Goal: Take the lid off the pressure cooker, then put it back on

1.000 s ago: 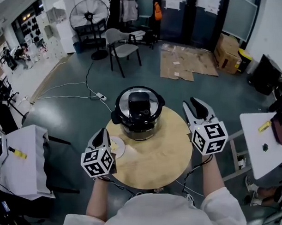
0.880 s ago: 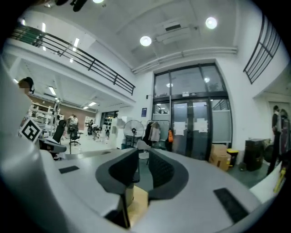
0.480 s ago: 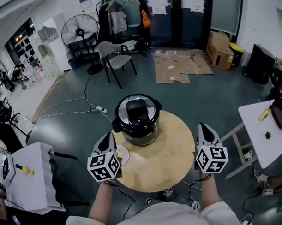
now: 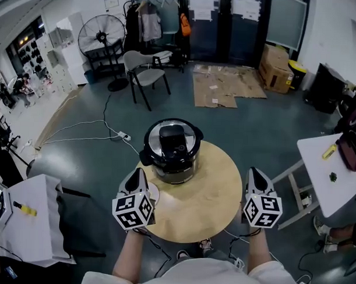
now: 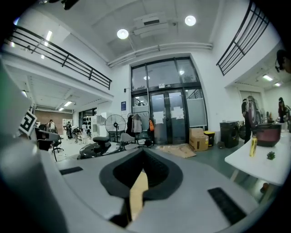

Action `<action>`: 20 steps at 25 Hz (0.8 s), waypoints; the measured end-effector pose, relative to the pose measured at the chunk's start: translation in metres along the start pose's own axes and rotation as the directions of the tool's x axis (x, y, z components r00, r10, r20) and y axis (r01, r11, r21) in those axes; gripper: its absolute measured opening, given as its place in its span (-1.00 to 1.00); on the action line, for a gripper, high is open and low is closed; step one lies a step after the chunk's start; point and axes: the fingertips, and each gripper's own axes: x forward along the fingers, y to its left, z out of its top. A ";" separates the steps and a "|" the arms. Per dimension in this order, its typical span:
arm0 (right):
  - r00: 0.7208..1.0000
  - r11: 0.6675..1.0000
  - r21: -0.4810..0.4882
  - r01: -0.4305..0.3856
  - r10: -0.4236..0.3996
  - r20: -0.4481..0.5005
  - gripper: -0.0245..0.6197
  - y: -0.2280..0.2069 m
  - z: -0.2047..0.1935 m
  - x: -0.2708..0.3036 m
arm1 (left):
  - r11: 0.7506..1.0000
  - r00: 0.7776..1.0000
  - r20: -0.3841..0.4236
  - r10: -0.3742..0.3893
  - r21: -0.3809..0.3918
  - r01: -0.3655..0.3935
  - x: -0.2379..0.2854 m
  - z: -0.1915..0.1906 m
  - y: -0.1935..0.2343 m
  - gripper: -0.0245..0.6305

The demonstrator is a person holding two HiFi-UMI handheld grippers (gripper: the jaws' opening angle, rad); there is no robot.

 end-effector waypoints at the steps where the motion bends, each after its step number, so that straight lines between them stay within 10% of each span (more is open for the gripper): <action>1: 1.000 1.000 -0.005 -0.001 0.001 0.004 -0.92 0.001 0.002 0.001 | 1.000 1.000 0.002 0.001 -0.001 -0.001 0.001 0.001 0.001 -0.94; 20: 0.999 0.998 -0.048 -0.029 0.030 0.013 -0.92 0.004 0.014 0.027 | 0.999 0.999 0.010 0.052 -0.013 -0.052 0.006 0.005 0.012 -0.94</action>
